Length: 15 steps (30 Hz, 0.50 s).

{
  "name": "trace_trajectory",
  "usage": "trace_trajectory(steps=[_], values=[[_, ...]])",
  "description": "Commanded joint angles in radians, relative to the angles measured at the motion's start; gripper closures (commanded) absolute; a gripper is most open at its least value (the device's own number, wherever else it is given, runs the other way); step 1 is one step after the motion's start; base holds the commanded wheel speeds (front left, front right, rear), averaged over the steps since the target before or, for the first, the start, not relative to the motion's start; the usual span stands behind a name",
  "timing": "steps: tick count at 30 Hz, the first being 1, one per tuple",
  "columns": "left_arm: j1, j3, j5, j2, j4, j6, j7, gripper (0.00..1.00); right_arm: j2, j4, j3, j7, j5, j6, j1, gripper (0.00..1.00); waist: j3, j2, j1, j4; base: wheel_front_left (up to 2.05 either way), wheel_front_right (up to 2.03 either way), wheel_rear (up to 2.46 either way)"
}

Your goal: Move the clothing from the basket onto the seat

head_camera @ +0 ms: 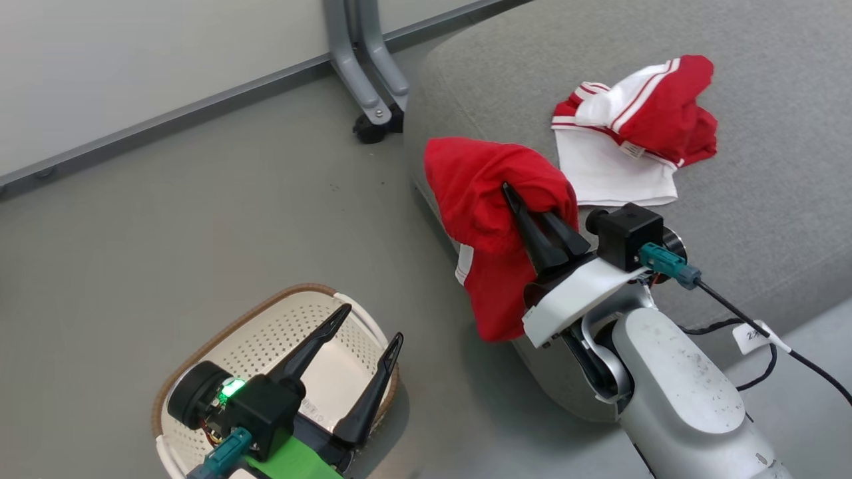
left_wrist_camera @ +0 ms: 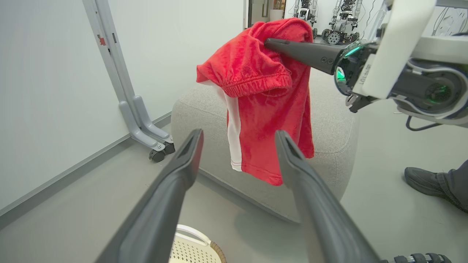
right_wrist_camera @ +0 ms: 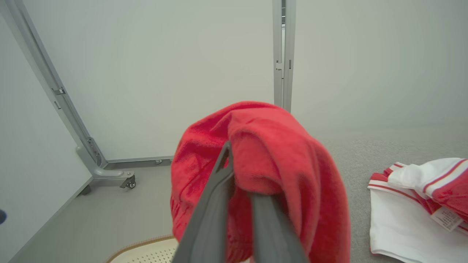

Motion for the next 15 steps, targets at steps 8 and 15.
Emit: trace_trajectory(steps=[8, 15], values=[[-0.029, -0.012, 0.008, 0.035, -0.042, -0.015, 0.041, 0.0, 0.01, -0.035, -0.088, -0.018, -0.031, 0.0, 0.057, 1.0, 0.101, 0.0, 0.0, -0.164, 0.0, 0.0, 0.0], [-0.064, -0.01, 0.016, 0.062, -0.067, -0.033, 0.067, 0.0, 0.018, -0.07, -0.19, -0.036, -0.066, 0.0, 0.077, 1.0, 0.159, 0.0, 0.0, -0.171, 0.0, 0.0, 0.0]])
